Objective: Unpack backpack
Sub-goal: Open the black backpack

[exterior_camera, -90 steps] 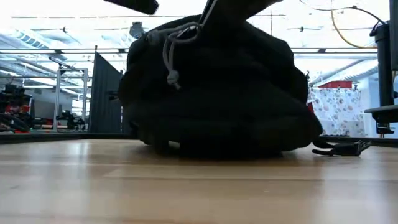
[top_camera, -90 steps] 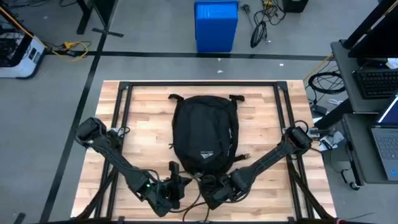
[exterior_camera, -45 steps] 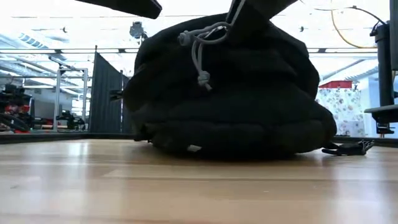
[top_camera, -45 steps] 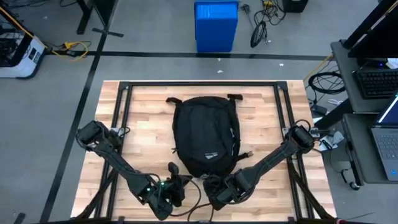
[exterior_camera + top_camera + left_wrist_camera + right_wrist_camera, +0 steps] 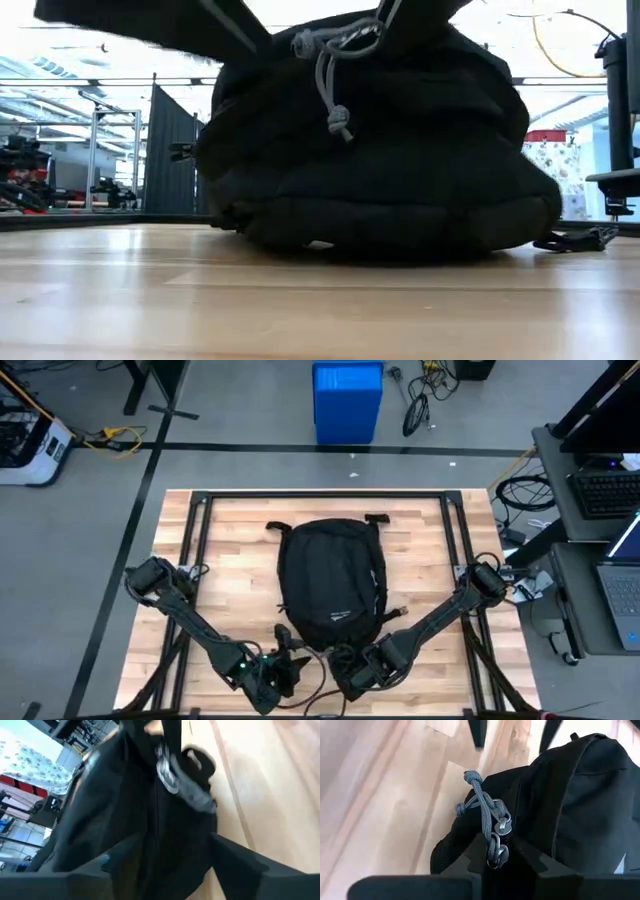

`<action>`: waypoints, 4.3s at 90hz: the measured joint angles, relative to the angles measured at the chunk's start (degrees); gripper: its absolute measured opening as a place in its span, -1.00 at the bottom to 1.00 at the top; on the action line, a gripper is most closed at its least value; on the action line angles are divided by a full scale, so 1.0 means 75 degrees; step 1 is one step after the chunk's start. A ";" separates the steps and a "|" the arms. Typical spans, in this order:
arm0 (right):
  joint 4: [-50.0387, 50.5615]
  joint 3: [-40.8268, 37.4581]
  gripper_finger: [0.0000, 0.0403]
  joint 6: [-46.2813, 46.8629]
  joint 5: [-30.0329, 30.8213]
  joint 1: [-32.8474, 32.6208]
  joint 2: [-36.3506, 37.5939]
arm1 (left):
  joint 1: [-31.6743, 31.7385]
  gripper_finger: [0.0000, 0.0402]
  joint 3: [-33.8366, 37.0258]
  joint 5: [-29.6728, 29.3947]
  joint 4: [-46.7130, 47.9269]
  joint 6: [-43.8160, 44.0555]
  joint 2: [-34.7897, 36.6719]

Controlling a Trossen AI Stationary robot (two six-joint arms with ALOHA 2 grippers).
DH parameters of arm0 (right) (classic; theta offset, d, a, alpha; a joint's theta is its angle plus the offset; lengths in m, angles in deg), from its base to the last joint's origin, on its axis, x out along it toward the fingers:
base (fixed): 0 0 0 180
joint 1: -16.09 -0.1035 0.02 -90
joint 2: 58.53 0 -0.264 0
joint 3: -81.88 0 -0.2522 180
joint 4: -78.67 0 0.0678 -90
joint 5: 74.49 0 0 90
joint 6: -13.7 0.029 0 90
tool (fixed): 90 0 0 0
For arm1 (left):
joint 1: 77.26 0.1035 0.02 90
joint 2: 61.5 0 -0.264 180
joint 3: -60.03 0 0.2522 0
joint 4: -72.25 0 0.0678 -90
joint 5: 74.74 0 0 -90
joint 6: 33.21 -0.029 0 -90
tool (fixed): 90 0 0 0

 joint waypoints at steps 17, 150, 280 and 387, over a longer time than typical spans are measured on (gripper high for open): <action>-0.0229 0.0000 -0.83 -0.0006 -0.0282 -0.0059 0.0205 | 0.0326 0.31 -0.0015 -0.0561 -0.0382 -0.0090 -0.0671; -0.0143 0.0020 -0.67 0.0125 -0.1519 -0.0053 0.0182 | 0.0565 -0.91 -0.0364 -0.1303 -0.1238 -0.1166 -0.0847; -0.2825 -0.0006 -0.48 -0.4515 0.2501 -0.1401 -0.1188 | 0.0126 -0.94 -0.0358 -0.2497 -0.1323 -0.1537 -0.0640; -0.1498 0.0006 -0.48 -0.4264 0.3585 -0.1234 -0.1165 | 0.0137 -0.97 -0.0357 -0.2482 -0.1289 -0.1548 -0.0648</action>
